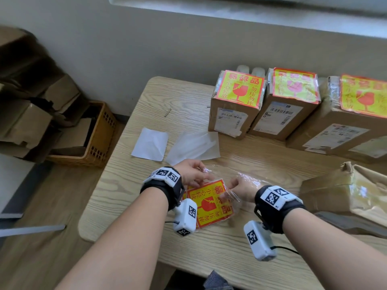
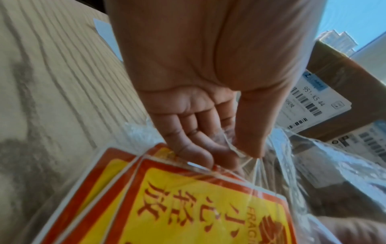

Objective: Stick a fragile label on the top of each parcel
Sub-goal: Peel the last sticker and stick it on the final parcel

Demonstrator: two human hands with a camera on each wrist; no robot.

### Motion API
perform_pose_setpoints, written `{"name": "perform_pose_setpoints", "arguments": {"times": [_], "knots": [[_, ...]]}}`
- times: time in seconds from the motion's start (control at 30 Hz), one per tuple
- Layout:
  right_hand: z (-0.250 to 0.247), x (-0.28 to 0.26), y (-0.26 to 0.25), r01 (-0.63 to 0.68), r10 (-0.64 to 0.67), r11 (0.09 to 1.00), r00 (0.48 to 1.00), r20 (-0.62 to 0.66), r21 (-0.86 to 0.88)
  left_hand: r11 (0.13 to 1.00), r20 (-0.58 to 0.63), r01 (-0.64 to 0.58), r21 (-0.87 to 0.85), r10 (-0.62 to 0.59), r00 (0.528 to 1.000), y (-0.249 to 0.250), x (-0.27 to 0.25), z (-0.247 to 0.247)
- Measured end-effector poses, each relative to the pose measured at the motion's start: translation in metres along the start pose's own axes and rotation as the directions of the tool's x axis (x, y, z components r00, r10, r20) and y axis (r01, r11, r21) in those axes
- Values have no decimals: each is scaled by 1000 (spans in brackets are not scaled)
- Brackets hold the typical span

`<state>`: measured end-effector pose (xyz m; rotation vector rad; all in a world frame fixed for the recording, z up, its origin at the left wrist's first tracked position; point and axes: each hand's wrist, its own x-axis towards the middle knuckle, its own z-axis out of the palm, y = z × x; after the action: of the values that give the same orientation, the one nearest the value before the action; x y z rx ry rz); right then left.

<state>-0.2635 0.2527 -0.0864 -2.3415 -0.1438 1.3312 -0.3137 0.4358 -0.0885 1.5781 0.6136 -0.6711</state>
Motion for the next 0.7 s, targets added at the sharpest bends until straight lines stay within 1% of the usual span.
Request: {"name": "perform_pose_setpoints", "arguments": {"times": [0.07, 0.17, 0.27, 0.37, 0.5, 0.6, 0.7], "knots": [[-4, -2, 1, -7, 7, 999, 1000, -6, 35, 993, -54, 0, 121, 6, 999, 0, 0, -1], [-9, -5, 2, 22, -22, 999, 1000, -13, -28, 964, -101, 16, 264, 11, 995, -2, -1, -4], [-14, -8, 3, 42, -44, 999, 998, -51, -33, 923, -189, 62, 381, 12, 982, -6, -1, -4], [-18, -12, 3, 44, -48, 998, 996, -73, -45, 892, -250, 94, 441, 22, 968, -9, 0, -3], [-27, -20, 4, 86, -82, 996, 985, -152, 22, 851, -282, 140, 506, 10, 959, -6, -1, 0], [-39, -29, 6, 138, -118, 989, 957, -263, 59, 819, -312, 173, 546, 7, 950, 3, -6, 5], [-53, -43, 7, 200, -152, 976, 912, -381, 88, 832, -394, 156, 533, 81, 916, 20, -9, 14]]}}
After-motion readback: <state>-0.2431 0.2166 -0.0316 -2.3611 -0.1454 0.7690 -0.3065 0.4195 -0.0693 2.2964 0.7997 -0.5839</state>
